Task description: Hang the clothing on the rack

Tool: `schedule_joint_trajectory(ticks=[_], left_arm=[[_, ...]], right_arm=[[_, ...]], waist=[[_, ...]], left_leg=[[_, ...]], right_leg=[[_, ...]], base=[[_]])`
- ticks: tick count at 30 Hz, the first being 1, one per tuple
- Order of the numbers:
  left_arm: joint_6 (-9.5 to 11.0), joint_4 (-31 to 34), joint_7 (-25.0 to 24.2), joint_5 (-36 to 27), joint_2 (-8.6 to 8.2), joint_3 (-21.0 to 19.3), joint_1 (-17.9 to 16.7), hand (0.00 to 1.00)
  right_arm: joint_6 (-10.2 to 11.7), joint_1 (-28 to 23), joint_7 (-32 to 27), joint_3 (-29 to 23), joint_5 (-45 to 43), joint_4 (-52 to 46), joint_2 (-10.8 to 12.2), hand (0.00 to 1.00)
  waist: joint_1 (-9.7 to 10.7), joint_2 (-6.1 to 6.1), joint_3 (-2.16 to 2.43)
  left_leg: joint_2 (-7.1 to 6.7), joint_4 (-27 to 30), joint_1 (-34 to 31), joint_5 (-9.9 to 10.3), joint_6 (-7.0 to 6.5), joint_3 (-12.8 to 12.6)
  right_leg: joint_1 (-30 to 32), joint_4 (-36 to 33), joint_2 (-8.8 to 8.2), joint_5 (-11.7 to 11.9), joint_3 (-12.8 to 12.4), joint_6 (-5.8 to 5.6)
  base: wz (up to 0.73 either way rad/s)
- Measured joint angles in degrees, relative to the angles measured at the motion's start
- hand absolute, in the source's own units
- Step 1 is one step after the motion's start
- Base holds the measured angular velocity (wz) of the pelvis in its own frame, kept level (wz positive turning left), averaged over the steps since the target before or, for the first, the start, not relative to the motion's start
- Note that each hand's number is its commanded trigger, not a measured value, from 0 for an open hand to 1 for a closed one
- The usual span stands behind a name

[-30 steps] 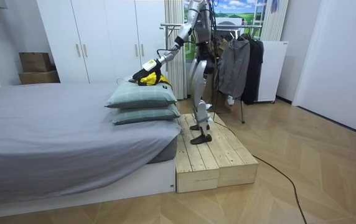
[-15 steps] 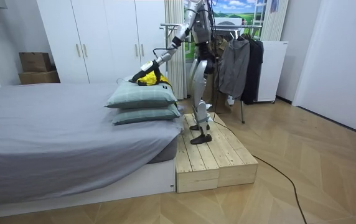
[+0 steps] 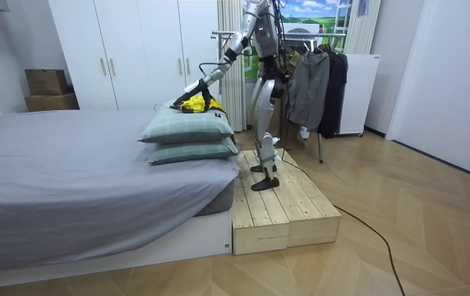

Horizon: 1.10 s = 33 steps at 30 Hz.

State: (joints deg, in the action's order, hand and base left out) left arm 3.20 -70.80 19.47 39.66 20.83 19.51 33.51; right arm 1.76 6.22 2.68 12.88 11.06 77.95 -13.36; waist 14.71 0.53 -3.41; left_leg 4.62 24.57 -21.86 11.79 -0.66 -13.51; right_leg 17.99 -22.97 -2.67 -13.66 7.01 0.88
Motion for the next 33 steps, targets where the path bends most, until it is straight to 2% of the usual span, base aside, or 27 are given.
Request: schedule_joint_trajectory(ticks=[5,6,8,9,10,11,33], left_arm=[[0.0,0.0,0.0,0.0,0.02,0.0,0.0,0.00],[0.0,0.0,0.0,0.0,0.03,0.0,0.0,0.03],[0.0,0.0,0.0,0.0,0.03,0.0,0.0,0.45],[0.0,0.0,0.0,0.0,0.03,0.0,0.0,0.77],[0.0,0.0,0.0,-0.1,0.04,0.0,0.0,0.82],[0.0,0.0,-0.2,-0.1,0.04,0.0,0.0,0.99],[-0.8,-0.3,-5.8,-3.0,0.32,-0.2,0.0,1.00]], right_arm=[[-0.1,-0.1,0.0,0.0,0.0,0.1,0.0,0.00],[-0.1,-0.1,0.0,0.0,0.0,0.1,0.0,0.00],[-0.1,-0.1,0.0,0.0,0.0,0.1,-0.1,0.00],[-0.1,-0.1,0.0,0.0,0.0,0.1,-0.1,0.00],[-0.1,-0.1,0.0,0.0,0.0,0.1,-0.1,0.00],[-0.1,-0.1,0.0,0.0,0.0,0.1,-0.1,0.00],[-0.6,-0.7,0.0,0.0,0.0,0.0,-0.1,0.00]], waist=[[0.1,0.05,-0.04],[0.3,0.06,-0.03],[0.4,0.11,-0.06],[0.4,0.13,-0.06],[0.4,0.12,-0.07],[0.4,0.12,-0.07],[0.5,0.24,-0.10]], left_leg=[[-0.03,0.1,0.0,0.0,-0.04,-0.5],[-0.04,0.1,0.0,0.0,-0.05,-0.6],[-0.06,0.1,0.0,-0.1,-0.13,-0.6],[-0.06,0.1,0.0,-0.1,-0.14,-0.7],[-0.07,0.1,0.0,-0.1,-0.14,-0.8],[-0.06,0.1,0.0,-0.1,-0.15,-0.8],[-0.05,0.9,0.0,-0.2,-0.34,-1.3]], right_leg=[[0.6,-0.8,-0.10,-0.1,-0.7,-0.10],[0.6,-0.8,-0.10,-0.1,-0.7,-0.10],[0.6,-0.9,-0.11,-0.1,-0.9,-0.10],[0.8,-1.0,-0.12,-0.1,-1.0,-0.10],[0.8,-1.0,-0.13,-0.1,-1.1,-0.10],[0.9,-0.9,-0.13,-0.1,-1.2,-0.10],[0.9,-1.9,-0.46,-0.3,-1.1,-0.24]], base=[[-0.07],[0.00],[-0.02],[-0.04],[-0.05],[0.00],[0.00]])
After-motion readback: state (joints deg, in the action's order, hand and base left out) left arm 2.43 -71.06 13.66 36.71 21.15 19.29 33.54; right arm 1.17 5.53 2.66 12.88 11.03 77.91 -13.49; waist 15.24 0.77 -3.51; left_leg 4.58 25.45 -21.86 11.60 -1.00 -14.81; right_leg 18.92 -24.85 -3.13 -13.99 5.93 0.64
